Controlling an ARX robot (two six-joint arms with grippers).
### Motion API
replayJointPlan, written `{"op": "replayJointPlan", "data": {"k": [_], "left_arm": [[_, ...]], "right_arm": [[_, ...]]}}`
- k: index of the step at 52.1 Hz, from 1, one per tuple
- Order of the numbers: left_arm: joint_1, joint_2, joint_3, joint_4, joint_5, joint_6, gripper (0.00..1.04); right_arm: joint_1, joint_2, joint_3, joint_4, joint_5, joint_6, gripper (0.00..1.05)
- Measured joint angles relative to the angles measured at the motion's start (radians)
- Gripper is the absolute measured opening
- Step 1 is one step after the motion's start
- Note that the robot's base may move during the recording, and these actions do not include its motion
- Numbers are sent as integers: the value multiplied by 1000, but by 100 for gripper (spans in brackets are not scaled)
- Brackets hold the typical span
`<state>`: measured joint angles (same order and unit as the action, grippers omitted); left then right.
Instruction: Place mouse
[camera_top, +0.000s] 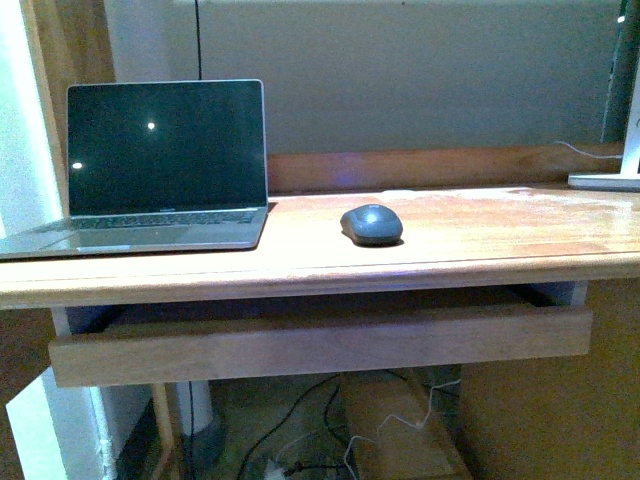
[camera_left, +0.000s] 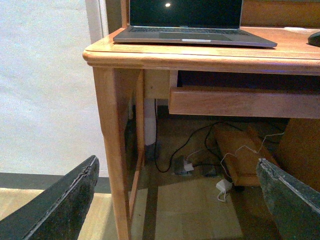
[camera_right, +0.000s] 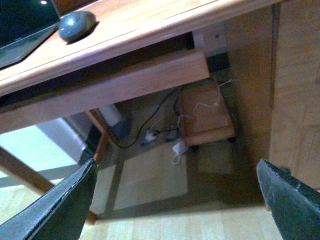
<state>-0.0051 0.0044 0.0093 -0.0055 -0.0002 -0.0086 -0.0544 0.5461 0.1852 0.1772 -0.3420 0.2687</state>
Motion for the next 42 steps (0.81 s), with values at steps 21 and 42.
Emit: {"op": "replayJointPlan", "data": {"k": [21, 42], "left_arm": [[2, 0, 0, 0, 0, 0, 97], [2, 0, 0, 0, 0, 0, 97]], "right_arm": [[45, -541, -170, -179, 335, -222, 57], [50, -542, -170, -179, 339, -263, 3]]}}
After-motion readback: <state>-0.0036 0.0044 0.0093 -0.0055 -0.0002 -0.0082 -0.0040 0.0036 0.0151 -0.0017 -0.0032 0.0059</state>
